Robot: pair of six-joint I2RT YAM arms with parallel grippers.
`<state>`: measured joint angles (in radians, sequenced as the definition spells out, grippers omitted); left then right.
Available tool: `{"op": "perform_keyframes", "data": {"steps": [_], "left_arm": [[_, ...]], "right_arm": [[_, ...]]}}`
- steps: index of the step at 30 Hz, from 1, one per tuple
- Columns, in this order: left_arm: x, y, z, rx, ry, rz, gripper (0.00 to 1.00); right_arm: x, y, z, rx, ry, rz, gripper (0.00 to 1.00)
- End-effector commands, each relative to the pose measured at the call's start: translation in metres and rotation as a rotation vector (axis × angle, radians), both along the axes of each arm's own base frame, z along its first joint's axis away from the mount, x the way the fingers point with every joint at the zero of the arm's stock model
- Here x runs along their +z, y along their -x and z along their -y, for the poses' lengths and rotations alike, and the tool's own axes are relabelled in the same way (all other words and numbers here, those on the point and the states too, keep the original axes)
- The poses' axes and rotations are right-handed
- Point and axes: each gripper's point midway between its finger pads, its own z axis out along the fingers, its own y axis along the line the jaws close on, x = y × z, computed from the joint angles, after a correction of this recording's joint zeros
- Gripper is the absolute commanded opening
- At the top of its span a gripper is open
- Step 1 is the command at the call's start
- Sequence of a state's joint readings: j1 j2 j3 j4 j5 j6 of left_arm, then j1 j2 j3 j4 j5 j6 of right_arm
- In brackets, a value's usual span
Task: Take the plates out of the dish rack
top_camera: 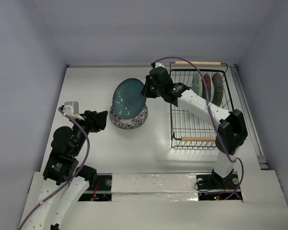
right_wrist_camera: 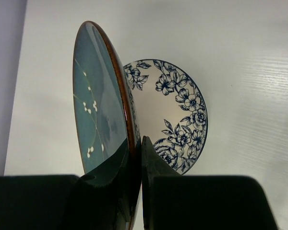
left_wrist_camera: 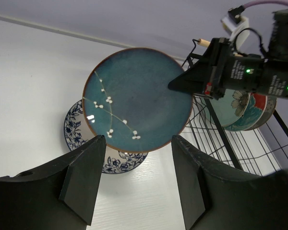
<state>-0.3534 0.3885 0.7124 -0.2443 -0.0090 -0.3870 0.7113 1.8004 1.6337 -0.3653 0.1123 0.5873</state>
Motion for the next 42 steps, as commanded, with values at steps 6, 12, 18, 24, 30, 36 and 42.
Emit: {"op": "perform_keyframes", "data": {"steps": [6, 12, 18, 24, 30, 36, 42], "left_arm": [[0.011, 0.000, 0.002, -0.007, 0.021, 0.044, 0.54], [0.011, 0.001, 0.001, -0.005, 0.023, 0.046, 0.54], [0.012, 0.001, 0.001, -0.007, 0.024, 0.047, 0.54], [0.012, 0.002, 0.001, -0.007, 0.025, 0.050, 0.54], [0.012, 0.003, 0.001, -0.005, 0.025, 0.052, 0.54], [0.013, 0.003, 0.001, -0.007, 0.026, 0.055, 0.54], [0.014, 0.004, 0.001, -0.008, 0.030, 0.060, 0.54]], "right_arm": [[0.062, -0.024, -0.046, 0.014, -0.343, 0.129, 0.00], [0.031, -0.027, -0.056, 0.019, -0.359, 0.067, 0.00], [0.008, -0.029, -0.059, 0.007, -0.344, 0.027, 0.00], [-0.016, -0.027, -0.057, -0.006, -0.335, -0.012, 0.00], [-0.042, -0.014, -0.057, 0.020, -0.332, -0.070, 0.01], [-0.065, -0.006, -0.052, 0.016, -0.314, -0.108, 0.18], [-0.096, 0.002, -0.036, -0.011, -0.207, -0.149, 0.48]]}}
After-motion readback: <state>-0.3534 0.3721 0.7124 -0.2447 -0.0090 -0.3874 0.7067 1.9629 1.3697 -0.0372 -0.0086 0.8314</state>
